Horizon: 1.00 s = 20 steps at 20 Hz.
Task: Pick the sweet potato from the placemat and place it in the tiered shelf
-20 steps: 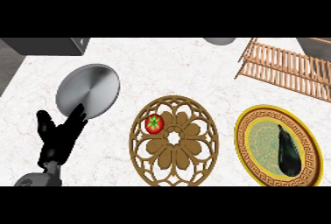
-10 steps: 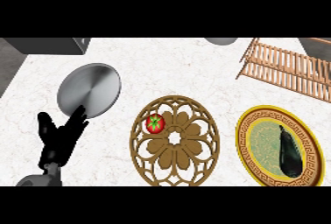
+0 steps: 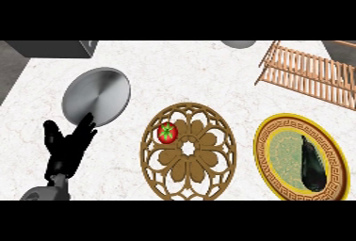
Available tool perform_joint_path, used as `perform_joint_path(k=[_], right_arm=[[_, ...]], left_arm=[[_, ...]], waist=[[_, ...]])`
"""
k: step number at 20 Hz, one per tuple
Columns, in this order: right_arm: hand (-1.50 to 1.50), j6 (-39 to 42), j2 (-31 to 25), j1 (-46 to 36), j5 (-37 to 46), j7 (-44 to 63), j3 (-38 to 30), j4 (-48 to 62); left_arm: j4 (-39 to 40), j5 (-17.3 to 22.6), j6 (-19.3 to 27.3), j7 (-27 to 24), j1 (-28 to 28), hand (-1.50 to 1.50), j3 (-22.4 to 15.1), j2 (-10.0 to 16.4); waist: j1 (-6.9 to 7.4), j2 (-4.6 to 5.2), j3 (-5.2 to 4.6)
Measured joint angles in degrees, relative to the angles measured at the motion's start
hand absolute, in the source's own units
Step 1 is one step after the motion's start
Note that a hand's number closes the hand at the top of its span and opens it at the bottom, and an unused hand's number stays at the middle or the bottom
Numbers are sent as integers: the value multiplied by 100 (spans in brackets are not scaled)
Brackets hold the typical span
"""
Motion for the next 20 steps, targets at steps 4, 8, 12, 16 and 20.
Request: perform_joint_path(k=[4,8,12,16,20], right_arm=[[150,-235,11,-353,234,-488,-10,837],[150,-518,18,-593,496,-935,9,1541],[150,-820,43,-727,612,-1420,-70,2091],[150,-904,66,-819,656,-1778,-130,2422],[150,-926,36,-962,704,-2003,-184,2686]], left_arm=[[115,25,-92,49,-165,0,93,33],[-58,20,-130,153,-80,0,114,61],[138,-47,-112,38,-166,0,144,-27],[-68,-119,-95,104,-10,0,102,-48],[-159,-127,-95,174,-6,0,154,-50]], waist=[[21,10,1],[46,12,2],[39,18,2],[33,9,3],[28,7,3]])
